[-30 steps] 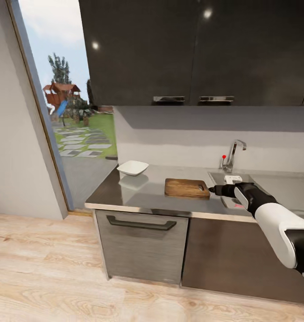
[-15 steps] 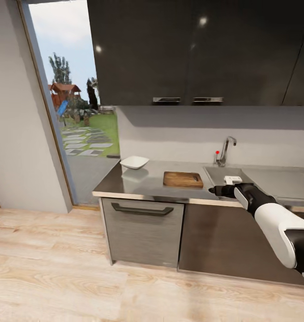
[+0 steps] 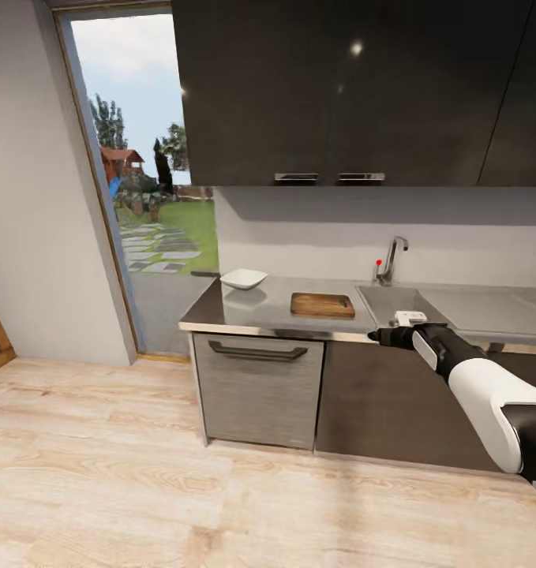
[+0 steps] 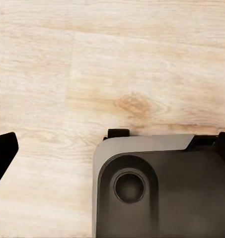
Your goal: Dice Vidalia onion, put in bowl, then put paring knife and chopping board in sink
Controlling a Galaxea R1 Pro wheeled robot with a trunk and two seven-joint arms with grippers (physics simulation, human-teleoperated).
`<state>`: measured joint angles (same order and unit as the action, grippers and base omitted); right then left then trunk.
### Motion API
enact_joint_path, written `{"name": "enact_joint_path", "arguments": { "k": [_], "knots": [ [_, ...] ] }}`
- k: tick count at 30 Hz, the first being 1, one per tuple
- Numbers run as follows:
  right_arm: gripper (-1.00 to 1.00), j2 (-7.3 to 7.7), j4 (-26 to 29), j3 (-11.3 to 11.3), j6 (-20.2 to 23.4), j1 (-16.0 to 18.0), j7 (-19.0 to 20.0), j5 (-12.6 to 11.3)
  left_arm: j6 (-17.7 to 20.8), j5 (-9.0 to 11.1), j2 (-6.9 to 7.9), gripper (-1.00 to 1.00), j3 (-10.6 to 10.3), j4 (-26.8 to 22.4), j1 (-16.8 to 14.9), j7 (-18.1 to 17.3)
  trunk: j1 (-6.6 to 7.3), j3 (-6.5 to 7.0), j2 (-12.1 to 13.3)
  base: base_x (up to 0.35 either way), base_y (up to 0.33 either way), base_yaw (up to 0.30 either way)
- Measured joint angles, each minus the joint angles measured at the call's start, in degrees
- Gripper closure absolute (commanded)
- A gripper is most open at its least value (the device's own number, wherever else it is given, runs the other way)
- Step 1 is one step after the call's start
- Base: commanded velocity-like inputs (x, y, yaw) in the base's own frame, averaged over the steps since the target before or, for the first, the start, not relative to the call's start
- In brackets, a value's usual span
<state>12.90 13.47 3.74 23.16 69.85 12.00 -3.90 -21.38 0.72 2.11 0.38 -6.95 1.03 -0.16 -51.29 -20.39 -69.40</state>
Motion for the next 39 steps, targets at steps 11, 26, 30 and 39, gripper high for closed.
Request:
{"name": "enact_joint_path", "arguments": {
  "k": [11,26,30,39],
  "knots": [
    [-1.00,-1.35,-10.8,0.0,-4.0,-0.1,0.1,0.0,0.0,0.0,0.00,-1.00,0.0,-0.1,0.0,0.0,0.02,0.00,0.0,-0.177,0.154,0.000],
    [-1.00,-4.59,-12.5,0.1,-30.9,-23.8,0.1,0.0,0.0,0.0,0.00,-1.00,0.0,-0.1,0.0,0.0,0.03,-0.02,0.0,-0.008,0.007,0.000],
    [-1.00,-7.77,-12.6,0.1,-45.1,-34.5,-1.5,0.2,0.0,0.0,0.00,-1.00,0.0,-0.2,0.0,0.0,0.03,-0.02,0.0,0.000,0.000,0.000],
    [-1.00,-10.88,-12.7,0.2,-62.7,-50.9,-3.5,0.2,0.0,-0.1,-0.03,-1.00,0.1,-0.2,0.0,0.0,0.03,-0.02,0.0,0.000,0.000,0.000]
  ]
}}
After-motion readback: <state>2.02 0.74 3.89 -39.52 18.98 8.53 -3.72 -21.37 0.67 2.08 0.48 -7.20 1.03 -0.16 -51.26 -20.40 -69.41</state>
